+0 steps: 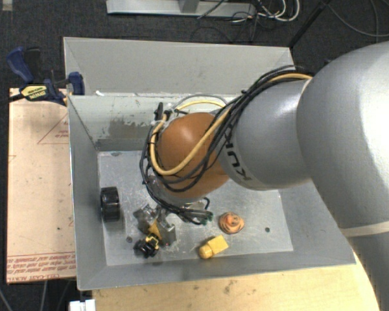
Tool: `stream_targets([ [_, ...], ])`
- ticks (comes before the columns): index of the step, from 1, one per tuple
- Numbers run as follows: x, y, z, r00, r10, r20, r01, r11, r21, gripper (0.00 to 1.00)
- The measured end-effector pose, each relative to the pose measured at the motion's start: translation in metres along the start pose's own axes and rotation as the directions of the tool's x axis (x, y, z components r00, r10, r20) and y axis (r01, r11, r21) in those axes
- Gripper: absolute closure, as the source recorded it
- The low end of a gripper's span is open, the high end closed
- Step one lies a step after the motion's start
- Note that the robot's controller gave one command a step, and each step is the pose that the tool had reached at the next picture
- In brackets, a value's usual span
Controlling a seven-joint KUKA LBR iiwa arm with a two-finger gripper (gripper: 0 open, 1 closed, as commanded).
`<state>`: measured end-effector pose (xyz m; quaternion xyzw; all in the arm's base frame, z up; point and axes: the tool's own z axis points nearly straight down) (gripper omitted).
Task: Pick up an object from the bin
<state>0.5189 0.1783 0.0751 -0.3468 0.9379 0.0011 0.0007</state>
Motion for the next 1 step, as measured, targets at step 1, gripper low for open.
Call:
stream_targets([
  [1,-0.0087,-0.0227,-0.1768,1.0,-0.015,0.009,0.015,1.0,0.006,1.0],
])
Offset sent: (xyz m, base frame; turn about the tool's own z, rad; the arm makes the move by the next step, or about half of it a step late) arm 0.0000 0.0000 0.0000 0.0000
